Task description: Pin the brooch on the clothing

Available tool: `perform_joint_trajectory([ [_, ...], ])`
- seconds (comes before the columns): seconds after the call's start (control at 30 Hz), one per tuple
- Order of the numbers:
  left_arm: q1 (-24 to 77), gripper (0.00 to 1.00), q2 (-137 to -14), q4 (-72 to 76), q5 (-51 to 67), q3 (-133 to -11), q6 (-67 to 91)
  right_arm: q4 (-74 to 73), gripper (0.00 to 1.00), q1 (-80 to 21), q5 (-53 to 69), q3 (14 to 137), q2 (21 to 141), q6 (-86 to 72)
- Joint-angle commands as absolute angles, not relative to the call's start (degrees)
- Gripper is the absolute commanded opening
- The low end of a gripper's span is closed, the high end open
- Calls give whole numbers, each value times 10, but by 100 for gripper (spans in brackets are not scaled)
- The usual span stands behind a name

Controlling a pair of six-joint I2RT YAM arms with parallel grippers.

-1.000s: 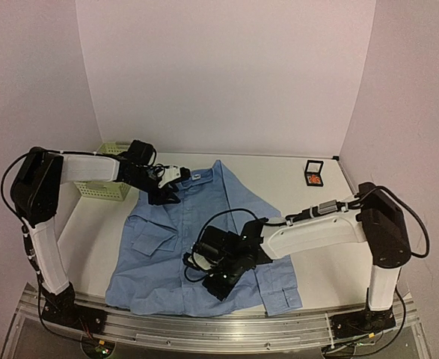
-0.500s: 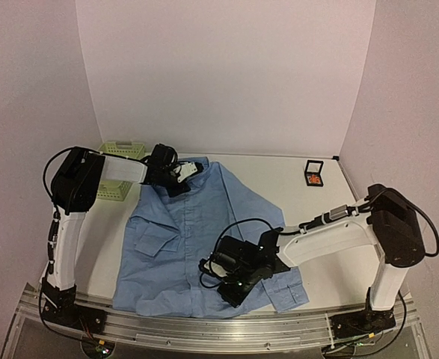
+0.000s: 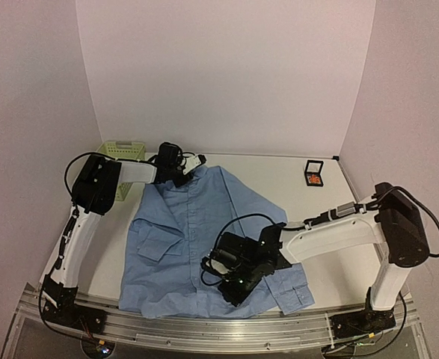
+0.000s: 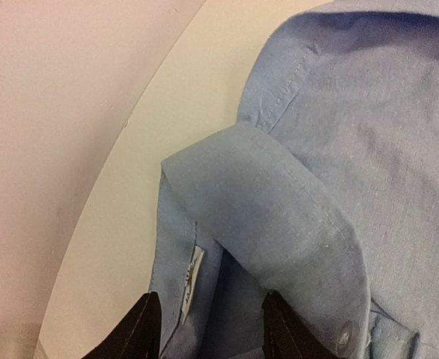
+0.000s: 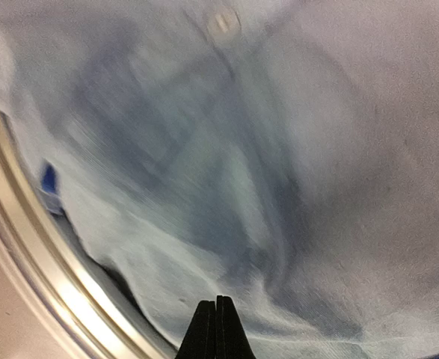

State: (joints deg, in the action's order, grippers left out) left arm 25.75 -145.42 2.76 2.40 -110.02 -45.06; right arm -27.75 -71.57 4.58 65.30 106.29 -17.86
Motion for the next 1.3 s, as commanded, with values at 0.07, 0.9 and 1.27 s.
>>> perform_joint_trajectory([
  [0.07,253,50,-1402,-62,99,-1200,-376,-287,7,-675,56,830,1066,-180],
  [0.9,168,42,-1192,-170,71,-820,-496,-262,0,-343,-43,1077,1367,-204],
  [1.27,238,44,-1328,-90,100,-960,-495,-227,0,-245,-46,999,1347,-220],
])
